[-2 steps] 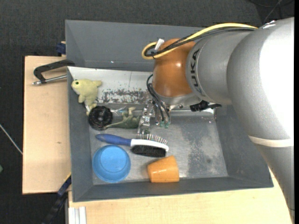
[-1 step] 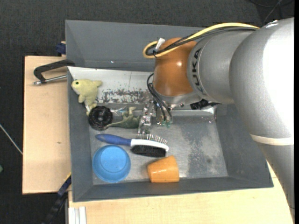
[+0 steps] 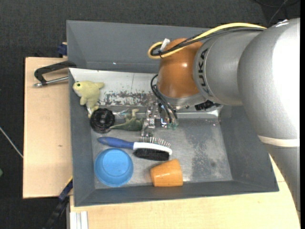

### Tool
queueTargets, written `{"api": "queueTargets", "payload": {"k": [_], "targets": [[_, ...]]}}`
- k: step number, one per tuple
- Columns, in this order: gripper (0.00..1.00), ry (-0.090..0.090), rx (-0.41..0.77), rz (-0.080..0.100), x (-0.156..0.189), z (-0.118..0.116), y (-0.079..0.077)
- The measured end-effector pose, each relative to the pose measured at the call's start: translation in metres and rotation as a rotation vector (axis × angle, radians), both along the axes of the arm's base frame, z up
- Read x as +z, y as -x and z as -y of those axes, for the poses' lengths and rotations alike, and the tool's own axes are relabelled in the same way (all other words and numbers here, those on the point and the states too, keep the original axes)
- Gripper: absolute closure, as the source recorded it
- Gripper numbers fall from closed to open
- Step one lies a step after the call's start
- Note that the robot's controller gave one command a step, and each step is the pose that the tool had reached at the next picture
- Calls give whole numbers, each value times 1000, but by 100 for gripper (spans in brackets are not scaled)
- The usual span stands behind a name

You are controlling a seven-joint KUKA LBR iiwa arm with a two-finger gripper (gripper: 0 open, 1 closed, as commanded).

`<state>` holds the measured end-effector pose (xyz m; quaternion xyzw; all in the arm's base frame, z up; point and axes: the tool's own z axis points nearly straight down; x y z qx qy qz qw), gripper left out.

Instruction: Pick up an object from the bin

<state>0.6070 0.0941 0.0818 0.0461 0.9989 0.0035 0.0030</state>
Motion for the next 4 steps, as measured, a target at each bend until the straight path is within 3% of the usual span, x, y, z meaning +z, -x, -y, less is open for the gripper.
{"api": "queueTargets", "payload": {"k": [1,2,3,4], "targets": [[100,3,-41,8,101,7,4],[0,5,-41,-1,96,7,6],[0,5,217,9,20,-17,1],[0,12,403,25,8,-57,-1]]}}
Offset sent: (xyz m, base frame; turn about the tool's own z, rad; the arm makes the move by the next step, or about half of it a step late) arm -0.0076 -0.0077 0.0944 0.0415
